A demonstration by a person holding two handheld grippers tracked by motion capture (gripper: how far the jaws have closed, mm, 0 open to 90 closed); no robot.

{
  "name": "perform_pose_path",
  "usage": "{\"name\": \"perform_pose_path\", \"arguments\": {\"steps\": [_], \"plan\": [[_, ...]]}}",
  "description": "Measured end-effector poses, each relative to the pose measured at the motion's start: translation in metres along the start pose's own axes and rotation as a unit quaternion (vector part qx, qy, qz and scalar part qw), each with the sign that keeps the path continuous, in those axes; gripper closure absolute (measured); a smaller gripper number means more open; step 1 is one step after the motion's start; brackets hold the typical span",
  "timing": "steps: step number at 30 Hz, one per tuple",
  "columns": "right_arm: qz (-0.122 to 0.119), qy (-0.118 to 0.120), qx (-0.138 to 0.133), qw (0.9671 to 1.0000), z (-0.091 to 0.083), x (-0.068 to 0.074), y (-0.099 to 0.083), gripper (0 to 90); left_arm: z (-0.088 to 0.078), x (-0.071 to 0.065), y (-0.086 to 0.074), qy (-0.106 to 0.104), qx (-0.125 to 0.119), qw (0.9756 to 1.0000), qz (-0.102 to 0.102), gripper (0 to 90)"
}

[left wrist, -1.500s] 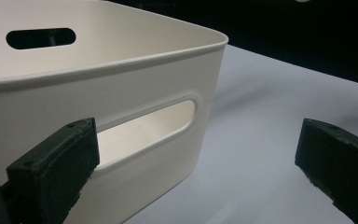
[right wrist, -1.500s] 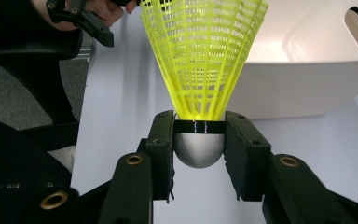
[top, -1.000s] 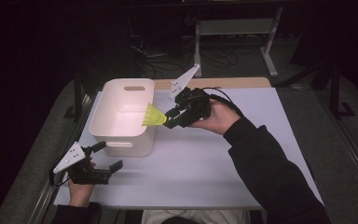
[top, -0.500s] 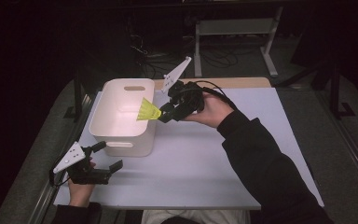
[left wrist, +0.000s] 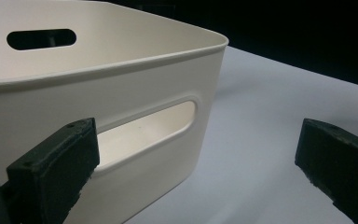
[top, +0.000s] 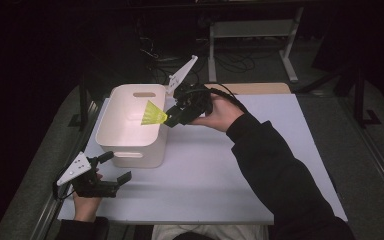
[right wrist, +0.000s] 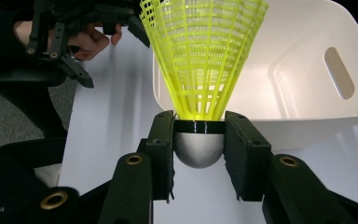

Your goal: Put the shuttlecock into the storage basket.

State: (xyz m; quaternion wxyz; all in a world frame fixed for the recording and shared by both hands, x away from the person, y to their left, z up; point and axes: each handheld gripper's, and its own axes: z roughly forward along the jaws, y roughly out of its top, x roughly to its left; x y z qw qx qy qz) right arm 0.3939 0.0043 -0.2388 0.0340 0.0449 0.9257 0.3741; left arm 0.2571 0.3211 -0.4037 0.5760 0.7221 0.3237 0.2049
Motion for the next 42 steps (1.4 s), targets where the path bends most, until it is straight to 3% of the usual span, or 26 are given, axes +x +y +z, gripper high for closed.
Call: {"name": "perform_pose_path", "arguments": {"steps": [13, 42], "plan": [[-0.003, 0.007, 0.0, 1.0, 0.013, -0.005, 0.018, 63.0, 0.0, 0.0, 0.0, 0.0, -0.001, 1.0, -0.001, 0.0], [0.003, 0.024, 0.009, 0.9997, 0.046, -0.015, 0.033, 63.0, -0.001, 0.001, 0.0, -0.002, -0.002, 1.0, 0.002, 0.0]]}}
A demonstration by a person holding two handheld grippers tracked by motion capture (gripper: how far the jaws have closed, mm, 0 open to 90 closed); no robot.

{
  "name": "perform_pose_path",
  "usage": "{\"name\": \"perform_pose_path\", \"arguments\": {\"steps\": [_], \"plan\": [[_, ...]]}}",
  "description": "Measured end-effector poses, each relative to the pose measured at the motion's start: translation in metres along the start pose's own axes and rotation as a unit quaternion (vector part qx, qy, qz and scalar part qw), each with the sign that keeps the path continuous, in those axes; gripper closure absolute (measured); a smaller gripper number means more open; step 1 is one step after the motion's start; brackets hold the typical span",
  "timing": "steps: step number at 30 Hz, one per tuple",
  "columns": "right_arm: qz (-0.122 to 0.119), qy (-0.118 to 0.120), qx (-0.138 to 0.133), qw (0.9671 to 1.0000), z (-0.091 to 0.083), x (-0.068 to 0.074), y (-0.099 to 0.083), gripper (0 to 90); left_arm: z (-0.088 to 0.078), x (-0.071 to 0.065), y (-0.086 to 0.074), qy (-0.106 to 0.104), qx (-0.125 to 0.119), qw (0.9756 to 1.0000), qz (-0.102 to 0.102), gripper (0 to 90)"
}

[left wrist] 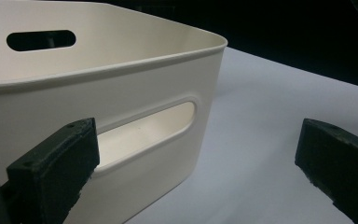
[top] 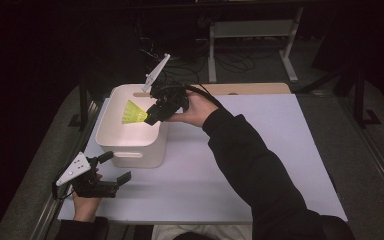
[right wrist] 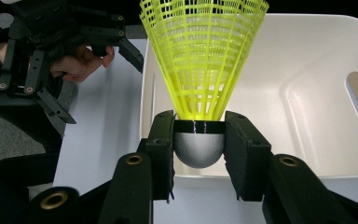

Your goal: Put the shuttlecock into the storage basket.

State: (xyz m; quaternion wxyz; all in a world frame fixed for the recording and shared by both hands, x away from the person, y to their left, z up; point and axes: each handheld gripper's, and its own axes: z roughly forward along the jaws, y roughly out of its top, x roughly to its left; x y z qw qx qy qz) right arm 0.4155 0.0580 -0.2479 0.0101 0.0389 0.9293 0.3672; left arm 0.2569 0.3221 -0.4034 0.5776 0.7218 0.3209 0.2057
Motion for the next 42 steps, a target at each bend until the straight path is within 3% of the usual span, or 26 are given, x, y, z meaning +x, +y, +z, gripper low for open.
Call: {"name": "perform_pose_path", "arguments": {"steps": [42], "plan": [[0.017, 0.027, -0.007, 0.9995, 0.055, -0.014, -0.015, 63.0, -0.001, 0.001, 0.0, -0.001, -0.002, 1.0, -0.001, 0.0]]}}
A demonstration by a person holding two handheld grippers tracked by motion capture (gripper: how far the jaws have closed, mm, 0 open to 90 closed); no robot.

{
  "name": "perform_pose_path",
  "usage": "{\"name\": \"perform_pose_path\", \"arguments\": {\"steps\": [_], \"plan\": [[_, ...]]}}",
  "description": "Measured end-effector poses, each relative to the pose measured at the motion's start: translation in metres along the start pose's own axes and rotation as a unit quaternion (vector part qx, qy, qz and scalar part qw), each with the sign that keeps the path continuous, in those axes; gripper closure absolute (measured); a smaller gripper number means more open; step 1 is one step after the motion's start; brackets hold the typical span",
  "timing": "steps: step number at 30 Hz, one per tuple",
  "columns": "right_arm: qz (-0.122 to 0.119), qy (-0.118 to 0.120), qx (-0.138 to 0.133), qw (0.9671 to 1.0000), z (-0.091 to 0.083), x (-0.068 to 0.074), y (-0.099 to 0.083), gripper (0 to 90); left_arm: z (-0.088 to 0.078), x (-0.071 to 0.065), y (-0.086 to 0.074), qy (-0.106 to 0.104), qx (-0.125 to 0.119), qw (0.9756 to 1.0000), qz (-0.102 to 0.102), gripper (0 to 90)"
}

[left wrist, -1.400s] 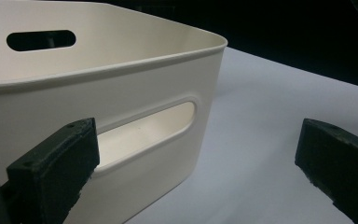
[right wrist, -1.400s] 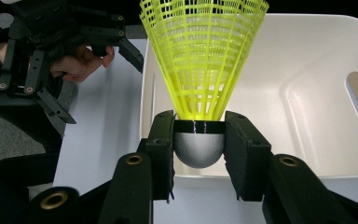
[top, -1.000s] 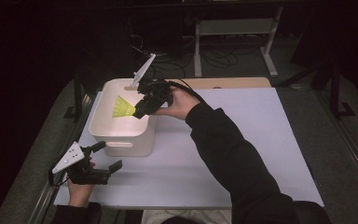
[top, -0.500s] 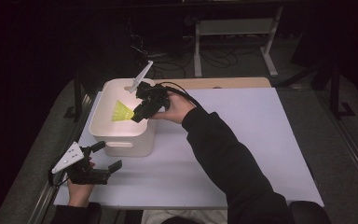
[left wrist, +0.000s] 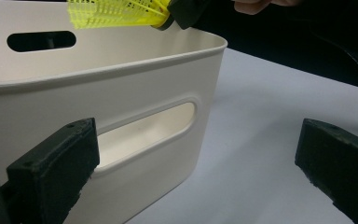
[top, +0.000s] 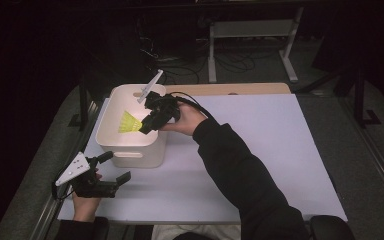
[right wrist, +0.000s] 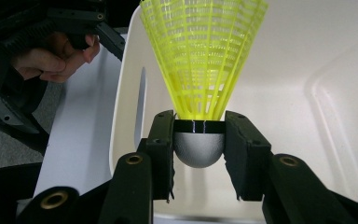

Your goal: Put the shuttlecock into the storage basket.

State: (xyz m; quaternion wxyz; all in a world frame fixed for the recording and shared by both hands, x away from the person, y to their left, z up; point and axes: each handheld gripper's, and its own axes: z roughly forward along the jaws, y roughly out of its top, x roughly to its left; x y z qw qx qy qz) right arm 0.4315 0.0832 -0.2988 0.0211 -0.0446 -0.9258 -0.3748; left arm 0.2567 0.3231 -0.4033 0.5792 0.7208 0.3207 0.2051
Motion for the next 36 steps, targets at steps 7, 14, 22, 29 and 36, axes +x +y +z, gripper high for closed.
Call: {"name": "perform_pose_path", "arguments": {"steps": [7, 14, 22, 29, 36], "plan": [[0.0, 0.005, 0.002, 1.0, 0.009, 0.001, 0.001, 62.9, 0.0, 0.0, 0.0, 0.0, 0.0, 1.0, 0.0, 0.0], [0.005, 0.012, 0.003, 0.9999, 0.012, -0.001, 0.001, 62.1, 0.0, 0.0, 0.0, -0.001, 0.0, 1.0, 0.0, 0.0], [0.011, 0.007, 0.0, 0.9999, 0.006, 0.001, 0.001, 55.0, 0.0, 0.0, 0.0, -0.001, -0.001, 1.0, -0.001, 0.0], [0.012, -0.014, -0.011, 0.9998, -0.001, 0.002, 0.0, 37.3, 0.0, 0.0, 0.0, -0.001, 0.0, 1.0, 0.0, 0.0], [0.024, -0.03, -0.022, 0.999, -0.009, 0.001, -0.005, 23.9, 0.0, 0.0, -0.001, -0.002, 0.001, 1.0, -0.001, 0.0]]}}
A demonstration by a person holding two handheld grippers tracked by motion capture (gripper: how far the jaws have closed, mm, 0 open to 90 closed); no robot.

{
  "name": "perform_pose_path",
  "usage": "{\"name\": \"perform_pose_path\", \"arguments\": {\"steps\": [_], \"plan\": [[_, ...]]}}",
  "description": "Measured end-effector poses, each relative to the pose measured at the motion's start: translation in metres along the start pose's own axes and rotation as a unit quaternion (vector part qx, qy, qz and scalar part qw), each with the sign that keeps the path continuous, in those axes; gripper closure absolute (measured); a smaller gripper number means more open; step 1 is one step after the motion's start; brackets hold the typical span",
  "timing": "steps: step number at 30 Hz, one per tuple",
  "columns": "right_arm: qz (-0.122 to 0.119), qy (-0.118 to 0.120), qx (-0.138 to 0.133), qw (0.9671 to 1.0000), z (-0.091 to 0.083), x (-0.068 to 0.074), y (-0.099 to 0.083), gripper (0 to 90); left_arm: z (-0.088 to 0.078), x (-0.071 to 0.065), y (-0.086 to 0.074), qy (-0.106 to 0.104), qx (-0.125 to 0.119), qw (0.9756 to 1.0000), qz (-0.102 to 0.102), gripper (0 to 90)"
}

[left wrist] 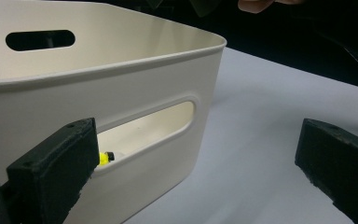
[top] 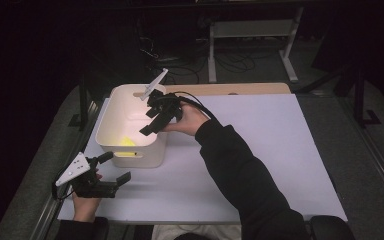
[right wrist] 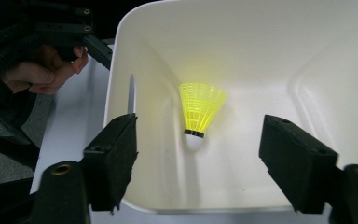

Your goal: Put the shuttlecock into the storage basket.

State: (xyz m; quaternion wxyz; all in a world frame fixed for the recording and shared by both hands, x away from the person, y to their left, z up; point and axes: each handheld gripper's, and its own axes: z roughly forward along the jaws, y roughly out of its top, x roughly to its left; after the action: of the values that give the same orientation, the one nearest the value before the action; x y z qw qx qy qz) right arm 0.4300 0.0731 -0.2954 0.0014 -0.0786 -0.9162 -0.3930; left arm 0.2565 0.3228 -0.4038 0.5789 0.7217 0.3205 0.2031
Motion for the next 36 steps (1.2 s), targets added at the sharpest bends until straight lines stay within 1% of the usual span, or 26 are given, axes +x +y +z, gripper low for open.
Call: {"name": "perform_pose_path", "arguments": {"steps": [2, 5, 13, 16, 22, 25, 31, 36], "plan": [[0.004, -0.007, -0.005, 1.0, -0.003, -0.001, -0.001, 19.5, 0.0, 0.0, 0.0, 0.0, 0.0, 1.0, 0.0, 0.0], [0.008, -0.016, -0.011, 0.9998, -0.009, -0.002, -0.003, 15.7, 0.0, 0.0, 0.0, 0.0, 0.0, 1.0, 0.0, 0.0], [0.011, -0.029, -0.023, 0.9992, -0.02, -0.002, -0.006, 11.7, 0.0, 0.0, 0.0, 0.0, 0.002, 1.0, 0.0, 0.0], [0.014, -0.033, -0.024, 0.999, -0.023, -0.002, -0.007, 7.2, 0.0, 0.0, 0.0, 0.0, 0.002, 1.0, 0.0, 0.0], [0.014, -0.039, -0.032, 0.9986, -0.029, -0.003, -0.012, 1.4, 0.001, 0.0, 0.0, 0.0, 0.003, 1.0, 0.0, 0.0], [0.018, -0.041, -0.035, 0.9984, -0.033, -0.002, -0.015, 0.0, 0.001, 0.0, 0.0, 0.0, 0.003, 1.0, 0.0, 0.0], [0.019, -0.049, -0.048, 0.9975, -0.041, -0.002, -0.02, 0.0, 0.001, 0.0, 0.0, 0.001, 0.003, 1.0, 0.0, 0.0], [0.02, -0.054, -0.05, 0.9971, -0.047, -0.002, -0.024, 0.0, 0.001, 0.0, 0.0, 0.001, 0.003, 1.0, 0.0, 0.0]]}}
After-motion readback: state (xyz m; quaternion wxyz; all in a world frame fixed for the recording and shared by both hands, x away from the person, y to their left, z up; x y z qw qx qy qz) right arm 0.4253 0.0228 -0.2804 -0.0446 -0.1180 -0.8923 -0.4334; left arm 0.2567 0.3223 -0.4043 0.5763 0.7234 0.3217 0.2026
